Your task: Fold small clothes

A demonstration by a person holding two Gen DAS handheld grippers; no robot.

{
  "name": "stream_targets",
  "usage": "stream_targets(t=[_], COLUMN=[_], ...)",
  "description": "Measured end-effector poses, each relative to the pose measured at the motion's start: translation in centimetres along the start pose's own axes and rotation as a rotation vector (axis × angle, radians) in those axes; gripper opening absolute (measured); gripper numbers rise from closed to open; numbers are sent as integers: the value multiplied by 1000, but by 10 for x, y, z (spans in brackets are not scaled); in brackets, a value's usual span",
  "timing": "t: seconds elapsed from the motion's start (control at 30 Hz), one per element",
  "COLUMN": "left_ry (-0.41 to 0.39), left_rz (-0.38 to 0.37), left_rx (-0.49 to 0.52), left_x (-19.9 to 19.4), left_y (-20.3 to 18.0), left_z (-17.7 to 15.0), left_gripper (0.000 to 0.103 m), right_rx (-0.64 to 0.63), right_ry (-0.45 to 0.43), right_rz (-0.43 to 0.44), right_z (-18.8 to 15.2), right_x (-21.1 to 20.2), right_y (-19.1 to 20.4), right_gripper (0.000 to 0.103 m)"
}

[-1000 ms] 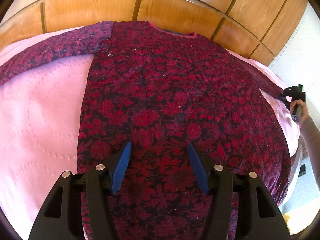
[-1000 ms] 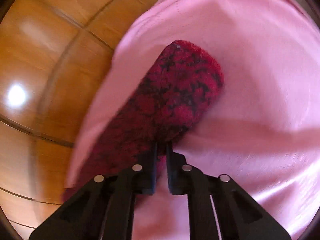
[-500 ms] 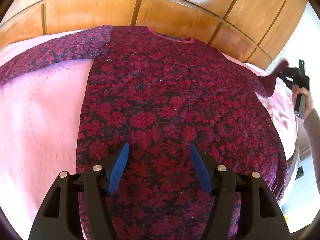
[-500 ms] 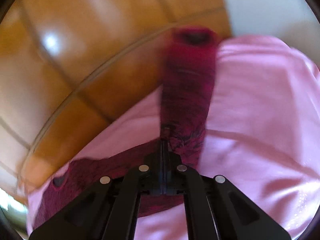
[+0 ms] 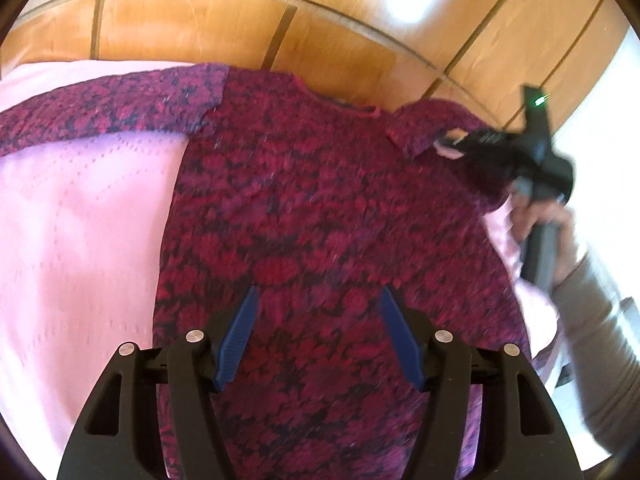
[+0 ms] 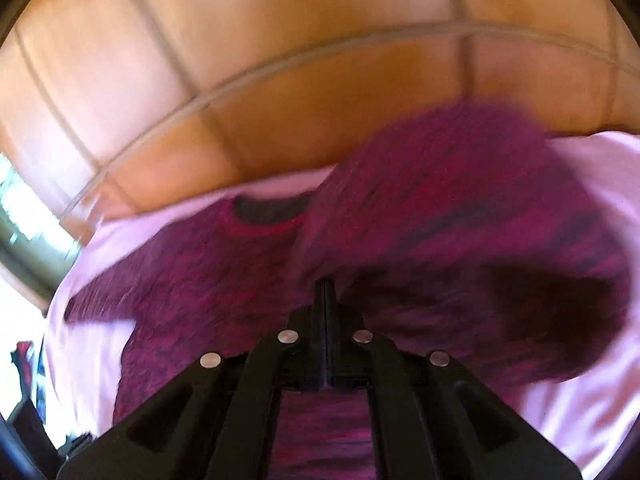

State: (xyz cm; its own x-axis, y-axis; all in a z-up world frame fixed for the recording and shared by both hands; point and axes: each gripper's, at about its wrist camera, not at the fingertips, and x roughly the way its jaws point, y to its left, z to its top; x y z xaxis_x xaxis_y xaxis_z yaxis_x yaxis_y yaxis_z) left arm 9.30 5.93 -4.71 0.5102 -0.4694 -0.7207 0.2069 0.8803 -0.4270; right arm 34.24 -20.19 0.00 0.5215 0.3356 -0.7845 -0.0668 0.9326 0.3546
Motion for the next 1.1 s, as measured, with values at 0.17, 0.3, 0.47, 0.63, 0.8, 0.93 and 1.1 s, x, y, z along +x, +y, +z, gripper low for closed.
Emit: stream_targets(t=[0.17, 0.3, 0.47, 0.63, 0.8, 0.93, 1.1], left_ry=[-29, -29, 17, 39, 34, 28, 23], left_rz=[-85, -97, -120, -127, -126, -164, -286], left_rx=[-39, -11, -3, -25, -34, -72, -160], left_x=[1, 15, 33, 42, 37, 29, 33], left_y=[-5, -22, -30, -30, -26, -16, -7], left_z=[30, 45, 40, 34, 31, 36, 53], left_gripper=[62, 62, 62, 62, 62, 62, 62], right_rx=[-72, -89, 4, 214, 520, 617, 540], right_ry=[44, 21, -21, -90, -153, -141, -125], right_rz=[-25, -83, -7, 119, 80, 97, 387], right_z=[-21, -33, -31, -22, -2, 10, 9], right_x=[15, -4, -42, -56, -27, -7, -16], right_y=[31, 29, -9, -45, -75, -85, -47], right_gripper=[0, 18, 65, 80, 59, 17, 14])
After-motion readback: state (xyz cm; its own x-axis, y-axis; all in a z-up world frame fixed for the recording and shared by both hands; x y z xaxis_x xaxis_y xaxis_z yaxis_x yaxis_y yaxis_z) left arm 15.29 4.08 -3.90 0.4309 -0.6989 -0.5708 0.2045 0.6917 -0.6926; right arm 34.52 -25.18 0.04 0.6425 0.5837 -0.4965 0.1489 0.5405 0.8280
